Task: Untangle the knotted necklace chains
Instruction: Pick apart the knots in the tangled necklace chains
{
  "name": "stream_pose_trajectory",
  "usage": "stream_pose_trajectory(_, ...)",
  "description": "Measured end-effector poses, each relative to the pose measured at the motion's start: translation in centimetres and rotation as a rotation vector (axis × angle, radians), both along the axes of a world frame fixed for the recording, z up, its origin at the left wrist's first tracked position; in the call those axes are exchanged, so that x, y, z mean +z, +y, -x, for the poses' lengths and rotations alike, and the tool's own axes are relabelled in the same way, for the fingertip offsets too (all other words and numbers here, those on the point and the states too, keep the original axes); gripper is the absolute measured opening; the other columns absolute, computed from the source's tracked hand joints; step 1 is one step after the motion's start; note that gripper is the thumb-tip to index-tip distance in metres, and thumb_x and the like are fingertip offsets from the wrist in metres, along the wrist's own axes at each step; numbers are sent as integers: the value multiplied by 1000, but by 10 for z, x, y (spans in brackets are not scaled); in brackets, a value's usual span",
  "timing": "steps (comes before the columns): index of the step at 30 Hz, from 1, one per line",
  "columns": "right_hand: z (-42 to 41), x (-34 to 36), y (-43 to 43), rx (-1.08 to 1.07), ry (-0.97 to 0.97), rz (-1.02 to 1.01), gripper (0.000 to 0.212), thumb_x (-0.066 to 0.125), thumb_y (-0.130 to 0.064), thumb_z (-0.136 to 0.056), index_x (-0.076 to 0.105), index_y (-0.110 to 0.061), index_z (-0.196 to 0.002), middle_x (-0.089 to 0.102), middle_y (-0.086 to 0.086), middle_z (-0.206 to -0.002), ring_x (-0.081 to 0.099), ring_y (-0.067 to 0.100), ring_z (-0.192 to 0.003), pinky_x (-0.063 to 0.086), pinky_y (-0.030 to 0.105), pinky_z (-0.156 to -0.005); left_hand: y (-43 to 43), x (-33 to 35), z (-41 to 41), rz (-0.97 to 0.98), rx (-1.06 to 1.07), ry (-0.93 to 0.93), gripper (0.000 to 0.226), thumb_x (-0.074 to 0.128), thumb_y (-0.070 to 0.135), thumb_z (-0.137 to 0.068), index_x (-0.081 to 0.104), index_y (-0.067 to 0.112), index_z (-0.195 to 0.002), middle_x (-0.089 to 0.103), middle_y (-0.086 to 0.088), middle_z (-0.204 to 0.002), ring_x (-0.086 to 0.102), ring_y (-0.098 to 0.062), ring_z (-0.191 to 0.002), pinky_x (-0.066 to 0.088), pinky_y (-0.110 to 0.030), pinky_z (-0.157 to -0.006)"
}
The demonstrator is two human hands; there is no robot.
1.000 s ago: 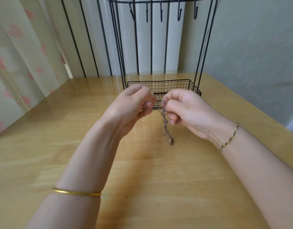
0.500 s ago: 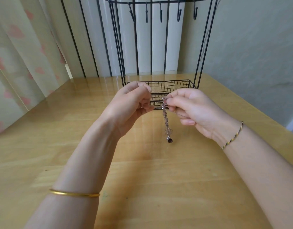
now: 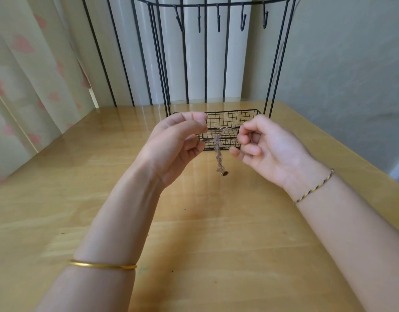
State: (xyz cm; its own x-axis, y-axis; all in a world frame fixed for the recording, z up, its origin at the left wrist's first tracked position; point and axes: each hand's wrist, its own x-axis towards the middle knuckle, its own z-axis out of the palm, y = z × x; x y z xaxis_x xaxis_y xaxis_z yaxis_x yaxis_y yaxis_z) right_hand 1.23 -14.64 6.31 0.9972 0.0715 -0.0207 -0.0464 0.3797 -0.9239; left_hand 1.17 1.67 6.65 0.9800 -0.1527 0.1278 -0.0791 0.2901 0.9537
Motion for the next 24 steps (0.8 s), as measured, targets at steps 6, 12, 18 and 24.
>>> stream_pose_trajectory(6, -3, 0, 0, 16, 78, -173, 17, 48, -4, -91, 54, -3, -74, 47, 6, -65, 26, 4, -33, 24, 14, -30, -6, -6, 2, -447, 173, -87, 13, 62, 3, -88, 66, 15, -84, 60, 4, -76, 49, -4, -60, 44, -21, -64)
stream_pose_trajectory(12, 0, 1, -3, 22, 10, 184, 15, 53, 0, -90, 58, -1, -77, 52, 7, -65, 26, 3, -34, 18, 13, -30, -3, -6, 0, -411, 247, -75, 8, 60, 17, -93, 66, 12, -93, 49, 14, -60, 43, 0, -47, 47, -22, -63)
stream_pose_trajectory(18, 4, -1, -1, 60, -105, 578, 13, 60, -2, -87, 61, -5, -75, 55, 8, -69, 30, 4, -37, 26, 15, -37, -6, 0, 3, -91, 199, 14, 13, 50, 2, -95, 60, 9, -93, 37, 0, -63, 33, -4, -44, 53, -22, -59)
stream_pose_trajectory(24, 7, -9, 5, 231, -75, 693, 18, 50, 5, -88, 65, -6, -89, 63, 1, -63, 33, 8, -42, 32, 17, -40, -12, 2, 6, -27, 161, 51, 22, 41, 2, -99, 61, 8, -93, 41, -1, -63, 29, -8, -46, 33, -17, -40)
